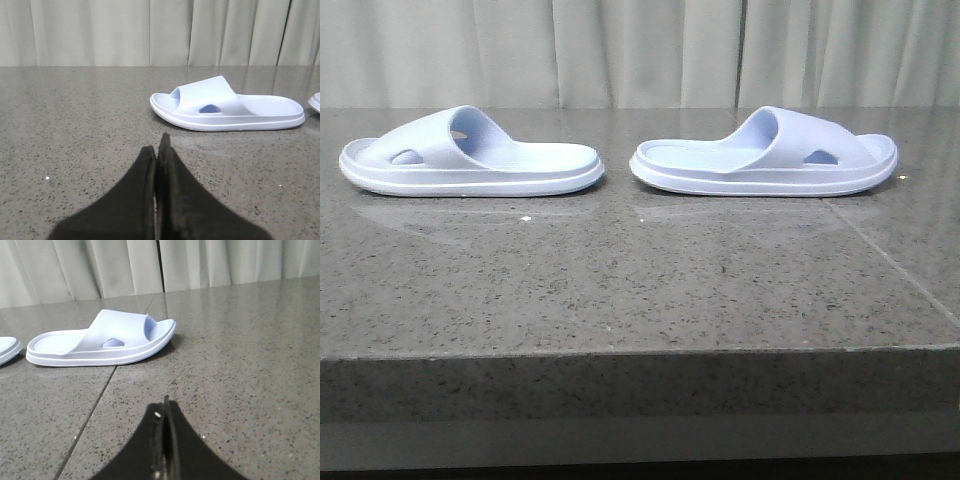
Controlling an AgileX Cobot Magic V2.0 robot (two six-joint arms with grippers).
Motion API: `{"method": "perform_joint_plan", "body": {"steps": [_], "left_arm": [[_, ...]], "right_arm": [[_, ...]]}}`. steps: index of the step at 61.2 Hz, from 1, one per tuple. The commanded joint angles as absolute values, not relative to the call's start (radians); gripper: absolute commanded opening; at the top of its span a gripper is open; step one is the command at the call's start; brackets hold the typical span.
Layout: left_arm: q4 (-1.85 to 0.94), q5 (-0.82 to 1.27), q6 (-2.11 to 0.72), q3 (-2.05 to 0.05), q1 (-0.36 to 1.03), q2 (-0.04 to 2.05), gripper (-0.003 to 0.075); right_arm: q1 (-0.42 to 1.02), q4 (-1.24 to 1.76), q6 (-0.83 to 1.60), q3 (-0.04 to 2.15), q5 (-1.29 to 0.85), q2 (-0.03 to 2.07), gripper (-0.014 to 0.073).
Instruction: Insert blue slippers together front up
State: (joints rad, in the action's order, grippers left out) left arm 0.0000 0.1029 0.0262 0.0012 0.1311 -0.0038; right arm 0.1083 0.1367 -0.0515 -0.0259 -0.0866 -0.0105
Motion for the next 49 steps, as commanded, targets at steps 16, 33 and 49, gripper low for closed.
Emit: {"method": "perform_joint_plan", "body": {"steps": [16,33,49], "left_arm": [[-0.006,0.114,0.028,-0.169,0.134,0.032,-0.002],[0.007,0.244,0.028,-0.395,0.134,0.324,-0.002],[0.0,0.231,0.028,-0.493,0.134,0.463,-0.002]], "right_arm": [[0.104,0.123,-0.05,0.125,-0.072,-0.018,-0.0108],[0.104,0.104,-0.05,0.357,-0.312,0.164,-0.0108],[0.104,0.059,-0.05,0.485,-0.373,0.333,-0.0106]]}}
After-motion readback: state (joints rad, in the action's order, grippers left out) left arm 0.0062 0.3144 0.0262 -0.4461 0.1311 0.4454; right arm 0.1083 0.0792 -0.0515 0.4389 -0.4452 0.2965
